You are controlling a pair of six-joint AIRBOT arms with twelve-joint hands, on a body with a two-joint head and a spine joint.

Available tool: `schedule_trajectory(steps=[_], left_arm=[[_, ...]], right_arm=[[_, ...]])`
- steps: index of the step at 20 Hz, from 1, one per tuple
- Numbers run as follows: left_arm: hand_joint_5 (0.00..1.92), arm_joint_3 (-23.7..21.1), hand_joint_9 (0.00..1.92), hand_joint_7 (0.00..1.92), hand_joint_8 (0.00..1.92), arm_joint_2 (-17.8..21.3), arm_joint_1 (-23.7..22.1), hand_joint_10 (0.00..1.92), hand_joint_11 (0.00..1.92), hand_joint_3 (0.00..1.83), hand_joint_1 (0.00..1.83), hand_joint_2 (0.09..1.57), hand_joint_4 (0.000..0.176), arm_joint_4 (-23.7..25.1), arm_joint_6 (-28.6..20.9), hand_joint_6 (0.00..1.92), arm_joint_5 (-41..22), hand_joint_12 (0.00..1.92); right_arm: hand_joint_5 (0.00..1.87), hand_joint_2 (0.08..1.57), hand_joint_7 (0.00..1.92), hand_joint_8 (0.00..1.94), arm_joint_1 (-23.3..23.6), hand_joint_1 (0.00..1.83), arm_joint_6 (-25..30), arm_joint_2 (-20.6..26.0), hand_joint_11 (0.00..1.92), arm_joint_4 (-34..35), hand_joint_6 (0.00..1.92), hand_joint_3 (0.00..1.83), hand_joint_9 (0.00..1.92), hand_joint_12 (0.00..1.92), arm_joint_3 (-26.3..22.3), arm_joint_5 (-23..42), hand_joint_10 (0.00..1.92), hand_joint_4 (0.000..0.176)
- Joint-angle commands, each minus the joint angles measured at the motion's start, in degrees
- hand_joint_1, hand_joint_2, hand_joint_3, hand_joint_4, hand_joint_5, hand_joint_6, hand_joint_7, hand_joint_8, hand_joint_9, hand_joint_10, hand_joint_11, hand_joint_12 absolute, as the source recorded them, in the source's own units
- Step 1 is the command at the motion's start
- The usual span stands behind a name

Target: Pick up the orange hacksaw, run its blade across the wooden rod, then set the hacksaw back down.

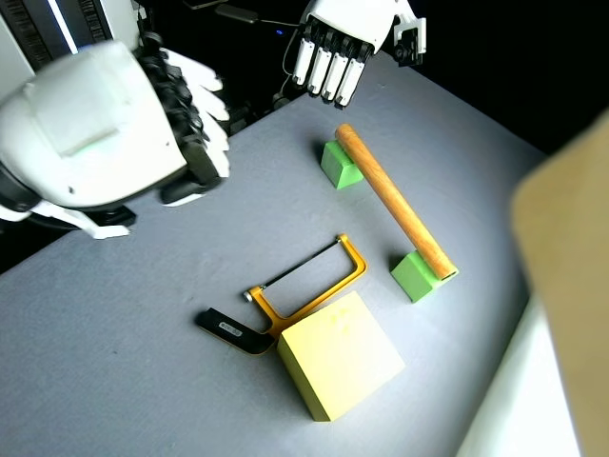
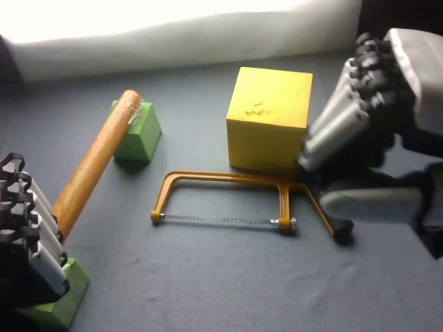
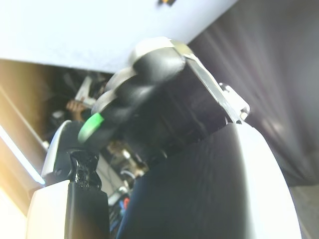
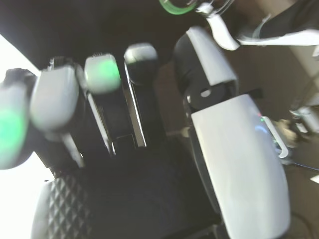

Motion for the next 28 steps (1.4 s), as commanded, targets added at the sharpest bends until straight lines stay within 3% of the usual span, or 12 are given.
schedule_trajectory(steps=[1, 4, 6, 9, 14, 19, 28], left_arm=[[1.21, 0.5, 1.27, 1.27, 1.92, -0.2, -0.1, 1.92, 1.33, 0.01, 0.6, 1.35, 0.0, -3.3, 0.0, 1.92, -6.4, 1.92], [1.16, 1.5, 1.24, 1.23, 1.92, -0.5, 0.6, 1.92, 1.31, 0.0, 0.61, 1.36, 0.0, -1.9, 0.0, 1.92, -8.5, 1.92], [1.14, 2.0, 1.23, 1.21, 1.92, -0.8, 1.1, 1.92, 1.31, 0.0, 0.61, 1.36, 0.0, -1.6, -0.4, 1.92, -9.0, 1.92], [1.14, 3.3, 1.23, 1.2, 1.92, -1.5, 1.1, 1.92, 1.31, 0.0, 0.65, 1.36, 0.0, 0.2, -0.4, 1.92, -9.7, 1.92], [1.11, 3.8, 1.18, 1.15, 1.92, -2.0, 1.1, 1.92, 1.25, 0.01, 0.62, 1.37, 0.0, 0.3, -0.4, 1.92, -10.0, 1.92], [1.06, 4.1, 1.1, 1.11, 1.92, -2.4, 1.2, 1.92, 1.12, 0.0, 0.64, 1.34, 0.0, 0.3, -0.3, 1.92, -10.7, 1.92], [1.07, 3.3, 1.13, 1.13, 1.92, -2.2, 0.9, 1.92, 1.17, 0.0, 0.56, 1.37, 0.0, 0.5, -0.1, 1.92, -11.2, 1.92]], right_arm=[[1.15, 1.49, 1.35, 1.94, 1.0, 0.34, 0.5, 0.8, 1.66, 2.8, 1.92, 0.01, 1.49, 1.92, -0.3, 5.8, 1.92, 0.0], [1.17, 1.49, 1.35, 1.94, 1.0, 0.38, -2.4, 3.0, 1.64, 0.4, 1.92, 0.0, 1.5, 1.92, -1.0, 5.6, 1.92, 0.0], [1.15, 1.49, 1.34, 1.94, 0.7, 0.37, -8.8, 4.1, 1.63, -0.6, 1.92, 0.0, 1.49, 1.92, -0.7, 8.4, 1.92, 0.0], [1.14, 1.49, 1.33, 1.94, 1.4, 0.4, -5.6, 4.2, 1.61, -3.5, 1.92, 0.0, 1.47, 1.92, 0.5, 8.9, 1.92, 0.0], [1.14, 1.47, 1.29, 1.94, 3.5, 0.41, -9.7, 4.5, 1.59, -5.2, 1.92, 0.0, 1.43, 1.92, 0.6, 8.7, 1.92, 0.0], [1.12, 1.45, 1.3, 1.94, 5.6, 0.5, -6.8, 4.6, 1.59, -11.1, 1.92, 0.0, 1.43, 1.92, 2.2, 8.9, 1.92, 0.0], [1.12, 1.46, 1.28, 1.94, 9.8, 0.49, -6.8, 5.7, 1.58, -18.7, 1.92, 0.0, 1.42, 1.92, 2.7, 5.1, 1.92, 0.0]])
